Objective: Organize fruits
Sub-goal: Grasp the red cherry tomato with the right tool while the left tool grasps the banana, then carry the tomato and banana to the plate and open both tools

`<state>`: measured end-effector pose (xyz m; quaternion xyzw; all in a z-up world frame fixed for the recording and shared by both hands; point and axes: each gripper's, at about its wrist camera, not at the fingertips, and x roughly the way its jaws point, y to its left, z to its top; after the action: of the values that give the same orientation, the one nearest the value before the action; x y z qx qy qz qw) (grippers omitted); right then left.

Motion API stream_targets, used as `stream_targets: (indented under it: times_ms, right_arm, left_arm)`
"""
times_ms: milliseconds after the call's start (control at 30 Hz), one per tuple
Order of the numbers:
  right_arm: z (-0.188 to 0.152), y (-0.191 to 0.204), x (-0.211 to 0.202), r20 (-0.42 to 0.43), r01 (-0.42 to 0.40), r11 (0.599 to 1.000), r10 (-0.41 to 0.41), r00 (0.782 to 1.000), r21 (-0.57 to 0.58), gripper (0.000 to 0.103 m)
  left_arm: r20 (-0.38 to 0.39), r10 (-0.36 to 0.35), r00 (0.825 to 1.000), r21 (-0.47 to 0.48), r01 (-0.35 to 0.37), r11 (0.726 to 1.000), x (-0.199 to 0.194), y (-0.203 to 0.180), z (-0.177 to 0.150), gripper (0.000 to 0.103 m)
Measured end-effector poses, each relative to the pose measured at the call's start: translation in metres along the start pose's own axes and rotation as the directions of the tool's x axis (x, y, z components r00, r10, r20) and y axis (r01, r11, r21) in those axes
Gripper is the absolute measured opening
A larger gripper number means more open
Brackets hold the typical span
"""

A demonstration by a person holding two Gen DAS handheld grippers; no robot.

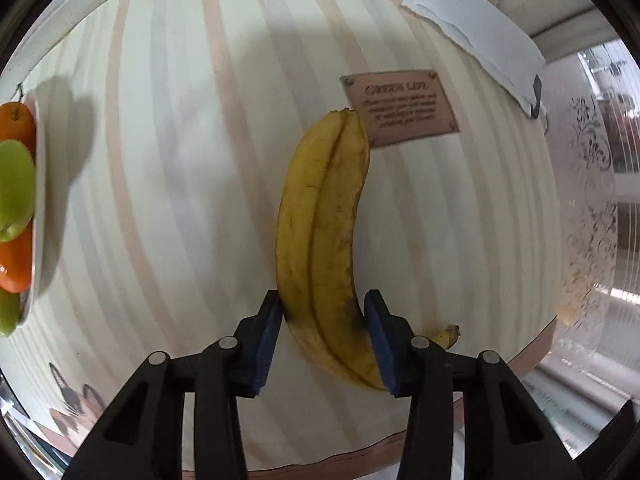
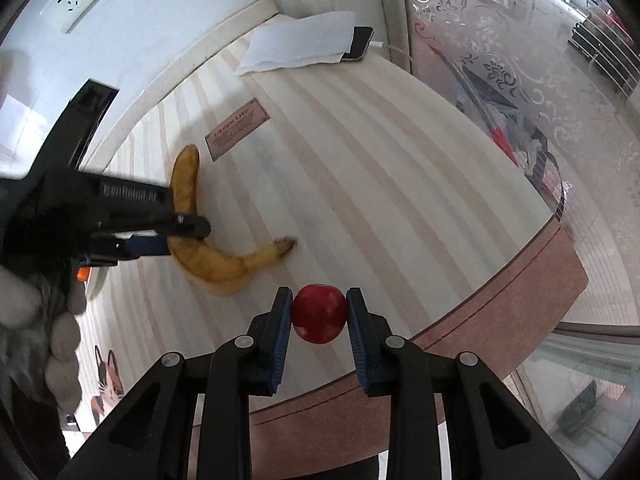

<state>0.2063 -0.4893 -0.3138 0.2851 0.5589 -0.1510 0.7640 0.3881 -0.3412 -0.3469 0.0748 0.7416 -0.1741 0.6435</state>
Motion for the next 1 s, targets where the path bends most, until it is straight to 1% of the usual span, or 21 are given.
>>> stream_targets:
  times_ms: [100,167,200,333,400,467,567,633,700,733,767,800,867,967,1000]
  right_arm:
    - [-0.001,0.002,0.004,-0.019,-0.021,1.0,0.02,1.0,-0.002,0.03]
    - [-0.004,0.011,0.01,-0.039,-0.038,0.999,0.037,0.999,-0.017,0.03]
    - [-0.005,0.014,0.012,-0.046,-0.045,0.999,0.044,0.998,-0.023,0.03]
    - [-0.016,0.041,0.03,-0.107,-0.084,0.994,0.076,0.991,-0.075,0.03]
    - [-0.023,0.058,0.039,-0.135,-0.1,0.989,0.084,0.987,-0.111,0.03]
    - [-0.033,0.079,0.047,-0.171,-0.12,0.981,0.093,0.981,-0.153,0.03]
    - [-0.045,0.104,0.054,-0.203,-0.133,0.968,0.089,0.975,-0.213,0.03]
    - [-0.05,0.116,0.059,-0.216,-0.134,0.962,0.082,0.973,-0.24,0.03]
    - [-0.053,0.129,0.063,-0.224,-0.13,0.955,0.07,0.972,-0.267,0.03]
    - [-0.055,0.136,0.066,-0.227,-0.126,0.95,0.061,0.972,-0.284,0.03]
    - [-0.056,0.14,0.067,-0.228,-0.121,0.948,0.053,0.972,-0.294,0.03]
    - [-0.056,0.142,0.068,-0.226,-0.117,0.947,0.049,0.973,-0.3,0.03]
    - [-0.056,0.149,0.069,-0.222,-0.109,0.943,0.038,0.974,-0.316,0.03]
    - [-0.058,0.156,0.068,-0.225,-0.111,0.942,0.039,0.974,-0.318,0.03]
    - [-0.058,0.157,0.067,-0.223,-0.112,0.941,0.04,0.974,-0.32,0.03]
  left_arm:
    - [-0.003,0.015,1.0,0.015,-0.015,1.0,-0.004,0.016,-0.015,0.04]
    - [-0.004,0.027,1.0,0.027,-0.027,0.999,-0.008,0.033,-0.032,0.039]
    - [-0.007,0.041,0.999,0.018,-0.041,0.999,-0.01,0.047,-0.044,0.039]
    - [-0.042,0.057,0.998,-0.018,-0.058,0.998,-0.011,0.092,-0.085,0.039]
    - [-0.039,0.07,0.997,-0.035,-0.072,0.997,-0.014,0.112,-0.101,0.039]
    - [-0.031,0.063,0.998,-0.062,-0.065,0.996,-0.017,0.13,-0.113,0.039]
    - [-0.027,0.036,0.999,-0.106,-0.039,0.994,-0.016,0.145,-0.118,0.041]
    - [-0.017,0.031,0.999,-0.114,-0.033,0.993,-0.015,0.147,-0.118,0.041]
    - [0.003,0.06,0.998,-0.092,-0.059,0.994,-0.015,0.145,-0.119,0.041]
    - [0.011,0.066,0.998,-0.086,-0.065,0.994,-0.015,0.148,-0.129,0.041]
    - [0.021,0.07,0.997,-0.083,-0.068,0.994,-0.015,0.147,-0.132,0.039]
    - [0.029,0.07,0.997,-0.079,-0.068,0.995,-0.016,0.142,-0.126,0.039]
    - [0.047,0.064,0.997,-0.07,-0.061,0.996,-0.014,0.129,-0.132,0.034]
    - [0.067,0.061,0.996,-0.065,-0.056,0.996,-0.021,0.113,-0.131,0.033]
    - [0.079,0.048,0.996,-0.074,-0.042,0.996,-0.025,0.116,-0.134,0.033]
